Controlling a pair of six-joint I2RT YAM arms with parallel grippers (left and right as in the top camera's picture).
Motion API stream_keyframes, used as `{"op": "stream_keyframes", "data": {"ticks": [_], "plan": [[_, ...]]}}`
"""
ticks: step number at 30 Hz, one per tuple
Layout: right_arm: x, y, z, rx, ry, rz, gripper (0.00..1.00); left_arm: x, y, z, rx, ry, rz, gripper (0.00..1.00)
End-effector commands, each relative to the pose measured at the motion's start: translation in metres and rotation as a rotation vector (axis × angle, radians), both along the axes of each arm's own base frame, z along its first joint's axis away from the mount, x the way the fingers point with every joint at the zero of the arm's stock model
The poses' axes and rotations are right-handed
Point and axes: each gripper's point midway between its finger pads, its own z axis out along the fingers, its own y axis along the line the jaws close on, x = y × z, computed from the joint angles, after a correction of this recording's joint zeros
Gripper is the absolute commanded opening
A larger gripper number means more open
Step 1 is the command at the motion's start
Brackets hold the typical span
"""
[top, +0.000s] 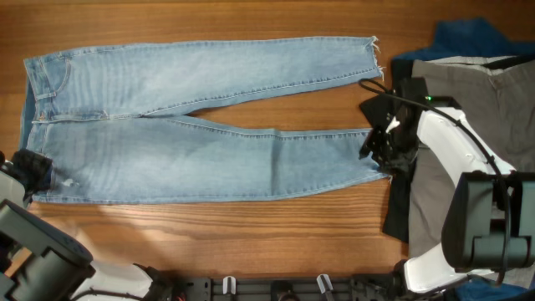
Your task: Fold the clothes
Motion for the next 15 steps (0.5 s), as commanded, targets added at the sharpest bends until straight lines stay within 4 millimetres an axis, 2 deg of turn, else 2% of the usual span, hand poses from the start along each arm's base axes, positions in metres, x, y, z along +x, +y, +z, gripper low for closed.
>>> {"op": "stream_keyframes", "data": {"ticks": [1, 3, 6, 7, 10, 12, 14, 15], "plan": [[-0.015, -0.006, -0.02, -0.019, 0.034, -0.037, 0.51, 0.001, 0.0, 0.013, 0.005, -0.016, -0.004, 0.73], [-0.017, 0.005, -0.033, 0.046, 0.001, -0.028, 0.51, -0.001, -0.003, 0.011, -0.009, -0.005, -0.004, 0.73], [-0.029, 0.008, -0.046, 0.062, 0.009, -0.031, 0.49, -0.005, -0.008, 0.009, -0.029, 0.011, -0.004, 0.73], [-0.033, 0.011, -0.048, 0.075, 0.016, -0.032, 0.46, -0.006, -0.008, 0.008, -0.034, 0.015, -0.004, 0.73], [-0.041, 0.014, -0.047, 0.101, 0.031, 0.04, 0.47, -0.007, -0.01, 0.007, -0.042, 0.022, -0.004, 0.73], [-0.031, 0.014, -0.039, 0.102, -0.017, 0.091, 0.44, -0.008, -0.01, 0.007, -0.042, 0.022, -0.004, 0.74], [-0.015, 0.014, -0.012, 0.101, -0.075, 0.12, 0.42, -0.007, -0.01, 0.007, -0.041, 0.022, -0.004, 0.75], [-0.01, 0.014, 0.003, 0.099, -0.109, 0.125, 0.47, -0.007, -0.01, 0.007, -0.042, 0.022, -0.004, 0.74]]}}
